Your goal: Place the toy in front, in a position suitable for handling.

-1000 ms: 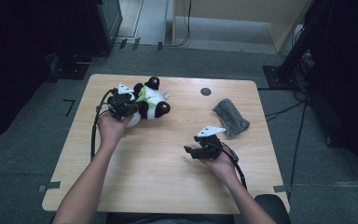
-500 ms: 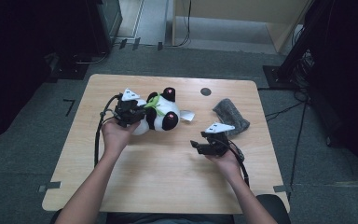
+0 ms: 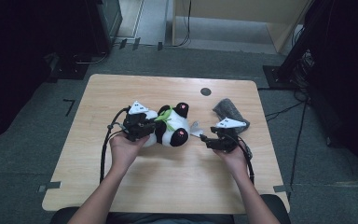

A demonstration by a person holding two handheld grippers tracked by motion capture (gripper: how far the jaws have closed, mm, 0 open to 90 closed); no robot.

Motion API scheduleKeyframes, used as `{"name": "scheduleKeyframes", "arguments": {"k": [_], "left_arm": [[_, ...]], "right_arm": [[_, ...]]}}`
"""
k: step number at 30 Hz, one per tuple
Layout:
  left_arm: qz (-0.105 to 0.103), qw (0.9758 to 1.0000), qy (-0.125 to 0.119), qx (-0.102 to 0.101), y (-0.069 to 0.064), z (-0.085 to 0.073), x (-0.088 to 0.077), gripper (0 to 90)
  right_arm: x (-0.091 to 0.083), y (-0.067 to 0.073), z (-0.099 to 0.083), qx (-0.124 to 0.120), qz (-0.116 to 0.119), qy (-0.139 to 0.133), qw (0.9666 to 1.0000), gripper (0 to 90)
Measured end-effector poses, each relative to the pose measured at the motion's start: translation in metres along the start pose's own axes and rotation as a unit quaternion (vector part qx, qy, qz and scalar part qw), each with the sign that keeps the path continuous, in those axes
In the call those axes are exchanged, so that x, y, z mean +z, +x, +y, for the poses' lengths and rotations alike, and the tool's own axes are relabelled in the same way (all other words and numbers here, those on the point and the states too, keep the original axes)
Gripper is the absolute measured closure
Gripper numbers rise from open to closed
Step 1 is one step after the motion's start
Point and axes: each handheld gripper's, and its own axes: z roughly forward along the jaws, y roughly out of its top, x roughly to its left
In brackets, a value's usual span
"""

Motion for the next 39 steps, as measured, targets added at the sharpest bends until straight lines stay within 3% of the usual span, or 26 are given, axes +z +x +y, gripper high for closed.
{"name": "scheduleKeyframes", "arguments": {"k": [6, 12, 14, 16, 20, 22, 23, 26, 30, 39], "left_arm": [[-0.009, 0.9999, -0.005, 0.004, -0.002, -0.007, 0.003, 76.7], [-0.031, 0.9995, -0.010, 0.003, 0.002, -0.008, -0.001, 55.6], [-0.029, 0.9995, -0.007, 0.013, 0.003, -0.009, -0.003, 47.9], [-0.017, 0.9991, -0.015, 0.037, 0.006, -0.013, -0.009, 44.1], [-0.017, 0.9986, -0.012, 0.049, 0.011, -0.016, -0.012, 37.8], [-0.025, 0.9985, -0.018, 0.045, 0.016, -0.019, -0.015, 35.7], [-0.029, 0.9985, -0.020, 0.043, 0.017, -0.020, -0.015, 34.6], [-0.038, 0.9983, -0.031, 0.032, 0.022, -0.021, -0.020, 32.9], [-0.036, 0.9982, -0.031, 0.037, 0.027, -0.023, -0.026, 26.6], [-0.027, 0.9988, -0.039, 0.014, 0.048, -0.039, -0.039, 23.3]], "right_arm": [[-0.005, -0.011, 0.002, 0.011, -0.033, -0.015, 0.9993, 41.4], [-0.007, -0.030, 0.003, 0.040, -0.057, -0.027, 0.9972, 41.8], [-0.008, -0.034, 0.004, 0.043, -0.066, -0.038, 0.9961, 42.8], [-0.008, -0.038, 0.007, 0.047, -0.071, -0.033, 0.9959, 42.7], [-0.007, -0.045, 0.012, 0.046, -0.084, -0.040, 0.9946, 42.5], [-0.007, -0.050, 0.012, 0.058, -0.090, -0.053, 0.9929, 43.0], [-0.006, -0.054, 0.014, 0.066, -0.089, -0.042, 0.9930, 42.6], [-0.005, -0.059, 0.016, 0.058, -0.104, -0.037, 0.9922, 42.3], [-0.004, -0.070, 0.018, 0.062, -0.122, -0.037, 0.9899, 42.2], [0.009, -0.090, 0.018, 0.056, -0.158, -0.014, 0.9858, 42.8]]}}
